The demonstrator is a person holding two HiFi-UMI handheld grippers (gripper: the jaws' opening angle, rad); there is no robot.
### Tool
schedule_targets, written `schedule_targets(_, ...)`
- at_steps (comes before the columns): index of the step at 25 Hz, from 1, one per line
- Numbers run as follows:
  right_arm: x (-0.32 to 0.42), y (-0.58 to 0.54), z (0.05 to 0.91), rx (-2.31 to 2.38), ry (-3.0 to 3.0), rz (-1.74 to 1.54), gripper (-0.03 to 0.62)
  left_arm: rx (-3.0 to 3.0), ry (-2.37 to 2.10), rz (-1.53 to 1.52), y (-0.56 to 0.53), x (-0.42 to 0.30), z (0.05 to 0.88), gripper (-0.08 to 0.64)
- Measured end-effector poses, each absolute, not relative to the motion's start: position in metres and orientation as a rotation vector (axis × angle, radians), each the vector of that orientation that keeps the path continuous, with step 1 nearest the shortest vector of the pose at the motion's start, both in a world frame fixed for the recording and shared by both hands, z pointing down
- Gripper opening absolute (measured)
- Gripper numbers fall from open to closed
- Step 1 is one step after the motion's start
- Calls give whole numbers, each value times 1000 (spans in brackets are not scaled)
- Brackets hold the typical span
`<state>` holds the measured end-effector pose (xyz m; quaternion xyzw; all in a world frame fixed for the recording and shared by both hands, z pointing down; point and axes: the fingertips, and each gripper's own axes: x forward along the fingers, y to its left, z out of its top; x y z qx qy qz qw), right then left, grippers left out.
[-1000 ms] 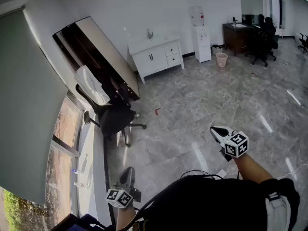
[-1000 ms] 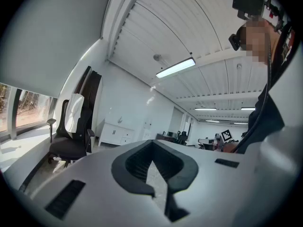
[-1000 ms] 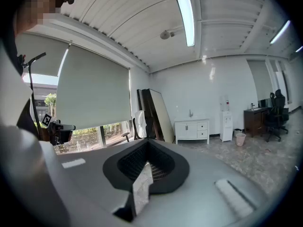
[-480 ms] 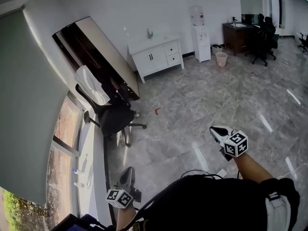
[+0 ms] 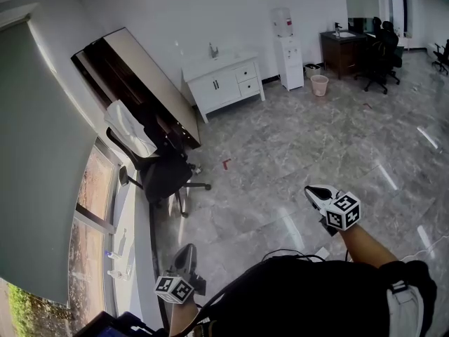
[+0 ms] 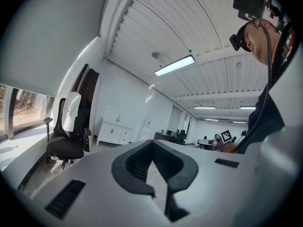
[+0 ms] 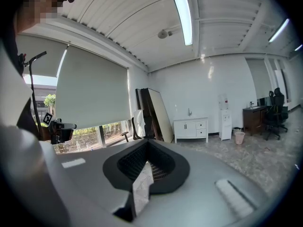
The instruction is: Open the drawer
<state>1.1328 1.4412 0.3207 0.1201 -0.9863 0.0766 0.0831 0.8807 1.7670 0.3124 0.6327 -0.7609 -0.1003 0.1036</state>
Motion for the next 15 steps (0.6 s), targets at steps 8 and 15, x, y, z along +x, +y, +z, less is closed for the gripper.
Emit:
schedule_targets(8,1169,1399,321,330,-2945,201,-2,1862,-2244,-277,1715,915,303,-5)
schedule_targets(15,1195,1364,326,310,-2946,199,-2,1866,-2205,-257,1675,952,311,-5)
